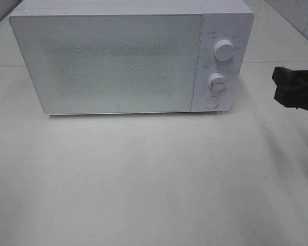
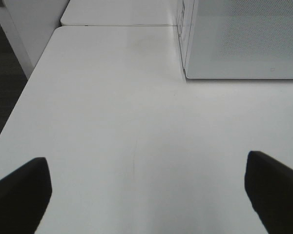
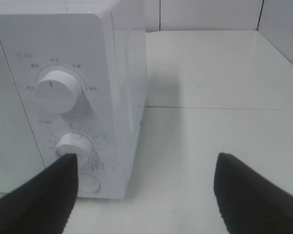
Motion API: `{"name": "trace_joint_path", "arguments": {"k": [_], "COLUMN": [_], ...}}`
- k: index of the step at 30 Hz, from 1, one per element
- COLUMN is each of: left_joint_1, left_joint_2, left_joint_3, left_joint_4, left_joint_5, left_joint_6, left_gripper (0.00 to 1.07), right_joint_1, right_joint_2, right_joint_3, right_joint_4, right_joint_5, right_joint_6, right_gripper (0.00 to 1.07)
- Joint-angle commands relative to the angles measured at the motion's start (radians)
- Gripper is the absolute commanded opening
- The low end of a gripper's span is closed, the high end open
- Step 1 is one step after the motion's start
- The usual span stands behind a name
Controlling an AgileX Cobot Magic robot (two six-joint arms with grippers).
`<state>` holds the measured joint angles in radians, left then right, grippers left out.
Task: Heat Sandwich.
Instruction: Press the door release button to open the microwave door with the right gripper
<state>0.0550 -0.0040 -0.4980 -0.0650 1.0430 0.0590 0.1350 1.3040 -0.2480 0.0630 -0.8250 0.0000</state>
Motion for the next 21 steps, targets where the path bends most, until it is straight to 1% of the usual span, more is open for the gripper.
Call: {"name": "trace_joint_path", "arguments": {"k": [1, 3, 4, 5, 8, 9, 10, 13, 14, 15, 17, 18, 21], "left_joint_1": [0.001, 0.001, 0.001, 0.001, 0.001, 0.001, 0.001, 0.001, 0.001, 0.001, 0.001, 0.001, 0.001], "left_joint_2": [-0.025, -0.025, -0.025, -0.025, -0.025, -0.025, -0.025, -0.025, -0.025, -0.025, -0.025, -0.025, -0.025], "left_joint_3": [0.002, 0.002, 0.002, 0.002, 0.002, 0.002, 0.002, 0.002, 0.002, 0.002, 0.002, 0.002, 0.002], "left_joint_4": [-0.005, -0.005, -0.005, -0.005, -0.005, -0.005, -0.005, -0.005, -0.005, -0.005, -0.005, -0.005, -0.005], "left_joint_5": [-0.009, -0.009, -0.009, -0.009, -0.009, -0.009, -0.009, -0.009, -0.009, -0.009, -0.009, -0.009, -0.009], "left_joint_6": [-0.001, -0.001, -0.001, 0.000, -0.001, -0.001, -0.001, -0.001, -0.001, -0.001, -0.001, -0.001, -0.001], "left_gripper": [1.01, 1.01, 1.01, 1.01, 1.01, 1.01, 1.01, 1.01, 1.01, 1.01, 1.01, 1.01, 1.01], "right_joint_1": [-0.003, 0.029, 0.029, 0.073, 0.144, 0.191, 0.191, 0.260, 0.298, 0.298, 0.334, 0.374, 0.408], "right_joint_2": [0.053, 0.089, 0.089, 0.119, 0.169, 0.199, 0.199, 0.239, 0.265, 0.265, 0.292, 0.316, 0.337], "right_joint_3": [0.020, 0.029, 0.029, 0.032, 0.038, 0.038, 0.038, 0.038, 0.038, 0.038, 0.037, 0.037, 0.037], "right_joint_4": [0.007, 0.044, 0.044, 0.085, 0.164, 0.216, 0.216, 0.274, 0.307, 0.307, 0.340, 0.380, 0.423], "right_joint_5": [-0.062, -0.092, -0.092, -0.111, -0.163, -0.190, -0.190, -0.235, -0.264, -0.264, -0.285, -0.305, -0.322], "right_joint_6": [0.010, 0.000, 0.000, -0.031, -0.090, -0.112, -0.112, -0.125, -0.125, -0.125, -0.129, -0.130, -0.136], "right_gripper": [0.75, 0.75, 0.75, 0.75, 0.75, 0.75, 0.75, 0.75, 0.75, 0.75, 0.75, 0.75, 0.75]}}
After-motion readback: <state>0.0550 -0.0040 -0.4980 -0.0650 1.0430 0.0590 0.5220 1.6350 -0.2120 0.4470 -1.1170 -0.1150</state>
